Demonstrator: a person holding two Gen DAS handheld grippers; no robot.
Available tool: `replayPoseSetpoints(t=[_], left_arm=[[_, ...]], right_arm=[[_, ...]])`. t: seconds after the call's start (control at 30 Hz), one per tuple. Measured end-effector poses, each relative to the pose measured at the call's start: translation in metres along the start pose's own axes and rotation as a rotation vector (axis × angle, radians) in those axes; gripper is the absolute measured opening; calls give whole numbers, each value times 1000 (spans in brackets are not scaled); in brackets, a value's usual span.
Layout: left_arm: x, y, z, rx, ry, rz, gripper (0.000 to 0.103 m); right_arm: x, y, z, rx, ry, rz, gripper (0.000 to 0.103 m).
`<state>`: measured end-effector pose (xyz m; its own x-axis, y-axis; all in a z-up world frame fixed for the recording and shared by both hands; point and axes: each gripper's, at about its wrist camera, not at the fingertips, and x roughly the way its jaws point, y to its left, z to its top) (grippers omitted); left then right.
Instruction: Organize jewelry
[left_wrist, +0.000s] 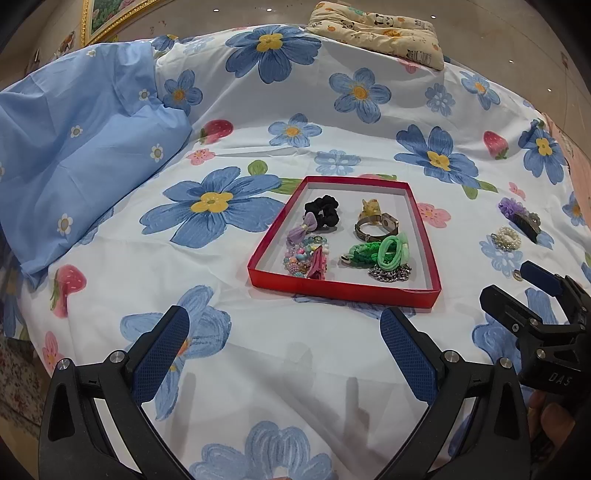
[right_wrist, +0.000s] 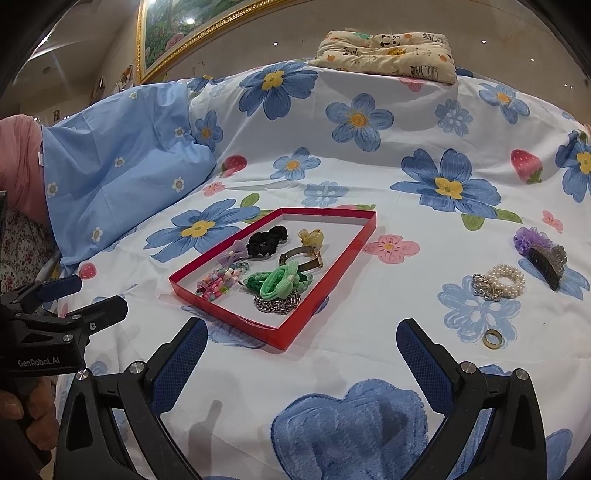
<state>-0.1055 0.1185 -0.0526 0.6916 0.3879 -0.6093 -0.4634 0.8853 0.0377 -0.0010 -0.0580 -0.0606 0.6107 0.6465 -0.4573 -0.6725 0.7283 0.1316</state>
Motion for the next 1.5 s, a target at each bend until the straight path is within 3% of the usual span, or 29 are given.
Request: replayPoseSetpoints(t=[1.5], left_arm=[[0,-1,-1,12,-2,15,103]], right_arm=[[-1,1,1,-2,-3,1,103]])
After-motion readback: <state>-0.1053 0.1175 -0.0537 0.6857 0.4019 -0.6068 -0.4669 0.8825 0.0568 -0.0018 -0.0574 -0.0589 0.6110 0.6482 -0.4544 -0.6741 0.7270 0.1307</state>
